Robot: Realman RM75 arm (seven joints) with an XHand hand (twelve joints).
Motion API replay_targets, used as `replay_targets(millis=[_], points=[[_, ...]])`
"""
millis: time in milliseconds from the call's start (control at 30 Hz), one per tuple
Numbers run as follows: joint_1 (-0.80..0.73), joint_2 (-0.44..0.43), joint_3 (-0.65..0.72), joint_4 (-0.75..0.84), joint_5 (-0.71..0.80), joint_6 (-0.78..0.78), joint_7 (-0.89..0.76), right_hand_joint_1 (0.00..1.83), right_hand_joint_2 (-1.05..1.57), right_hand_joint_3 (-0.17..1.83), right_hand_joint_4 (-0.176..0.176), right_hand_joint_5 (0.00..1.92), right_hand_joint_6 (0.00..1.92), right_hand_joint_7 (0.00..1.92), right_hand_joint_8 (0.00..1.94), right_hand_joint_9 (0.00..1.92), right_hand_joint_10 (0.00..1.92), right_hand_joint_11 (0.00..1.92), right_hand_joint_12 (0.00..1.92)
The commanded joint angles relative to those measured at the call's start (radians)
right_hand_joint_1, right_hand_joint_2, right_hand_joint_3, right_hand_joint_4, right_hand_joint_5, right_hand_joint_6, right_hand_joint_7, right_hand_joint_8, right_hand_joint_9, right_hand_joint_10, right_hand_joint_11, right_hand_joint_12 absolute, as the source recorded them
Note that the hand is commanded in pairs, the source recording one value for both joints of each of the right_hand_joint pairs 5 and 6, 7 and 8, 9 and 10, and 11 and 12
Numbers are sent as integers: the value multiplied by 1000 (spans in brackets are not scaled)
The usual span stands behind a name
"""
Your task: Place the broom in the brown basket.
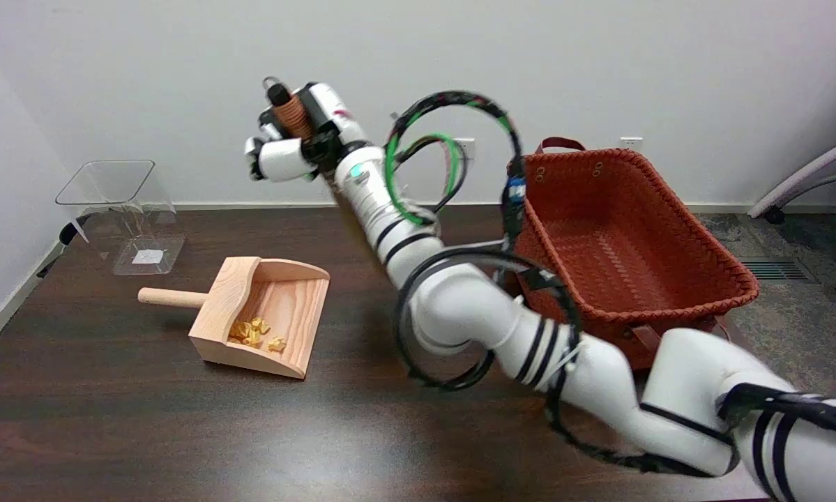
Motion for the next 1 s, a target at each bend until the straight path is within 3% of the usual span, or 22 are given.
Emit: replay_targets(millis=[33,533,1000], points=[[62,324,14,-178,105,84,-133,1363,494,1250,0,1920,1920,1920,1920,1920,1920,1920,1920],[45,530,50,-182,40,209,-132,1357,504,1237,0,1920,1920,1920,1920,1920,1920,1920,1920],[-60,587,129,-184,-15,238,-125,1350,507,1233,0,1920,1920,1920,1920,1920,1920,1920,1920]])
